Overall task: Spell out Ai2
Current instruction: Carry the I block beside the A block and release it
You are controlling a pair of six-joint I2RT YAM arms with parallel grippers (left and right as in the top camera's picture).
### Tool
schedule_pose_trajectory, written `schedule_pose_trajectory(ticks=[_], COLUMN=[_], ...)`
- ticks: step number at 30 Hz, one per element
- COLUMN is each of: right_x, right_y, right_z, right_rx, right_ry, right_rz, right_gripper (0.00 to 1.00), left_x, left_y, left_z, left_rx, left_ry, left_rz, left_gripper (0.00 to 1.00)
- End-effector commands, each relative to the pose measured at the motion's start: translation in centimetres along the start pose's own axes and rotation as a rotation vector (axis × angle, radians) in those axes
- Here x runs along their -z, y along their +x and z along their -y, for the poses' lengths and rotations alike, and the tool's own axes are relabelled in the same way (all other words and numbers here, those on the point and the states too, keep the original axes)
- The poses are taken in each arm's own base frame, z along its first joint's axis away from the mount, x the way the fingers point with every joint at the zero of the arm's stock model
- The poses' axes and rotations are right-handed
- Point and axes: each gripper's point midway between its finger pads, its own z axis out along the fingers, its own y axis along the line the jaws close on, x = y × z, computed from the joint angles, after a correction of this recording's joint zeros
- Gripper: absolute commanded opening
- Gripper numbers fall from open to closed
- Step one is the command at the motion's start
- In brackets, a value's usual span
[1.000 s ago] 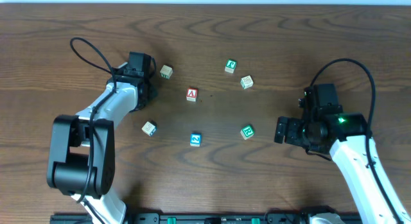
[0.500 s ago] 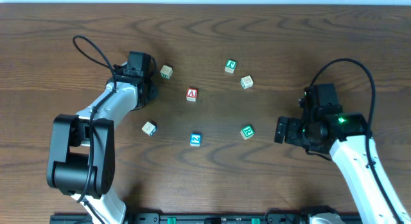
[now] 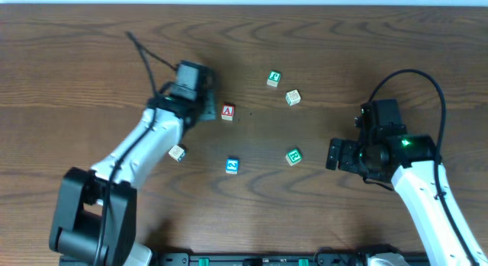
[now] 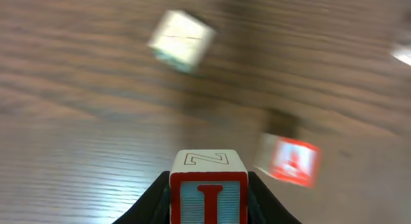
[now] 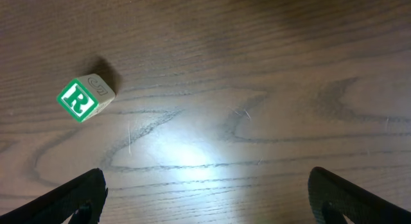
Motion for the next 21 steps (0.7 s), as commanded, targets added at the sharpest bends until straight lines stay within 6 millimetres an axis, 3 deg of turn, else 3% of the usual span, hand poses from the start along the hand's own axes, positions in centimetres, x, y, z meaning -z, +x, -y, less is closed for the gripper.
schedule_pose_trajectory(ticks=[1,3,9,16,21], right_x=[0.1,0.1,0.1,-0.2,-0.6], right_y=[0.0,0.0,0.0,0.3,0.8], right_z=[0.0,0.0,0.1,0.2,0.4], right_rx=[0.006,0.006,0.006,0.005,-0.002], right_ry=[0.010,0.010,0.010,0.014,0.019], right_rz=[0.009,0.009,0.006,-0.003,-0.017], right_gripper=[0.99,0.99,0.99,0.99,0.99], left_x=[0.7,0.9,1.3,0.6,-0.2], left_y=[0.5,1.3,1.9,1.4,1.3], left_z=[2.3,4.2,7.2,8.8,8.8], left_rx=[-0.131,-0.189,-0.273,-0.321,-0.318], left_ry=[-0.009,0.013,0.061,0.123,0.118], left_rz=[0.023,0.022,0.050,0.080,0.082], left_gripper=[0.28,0.31,0.31,0.32,0.33])
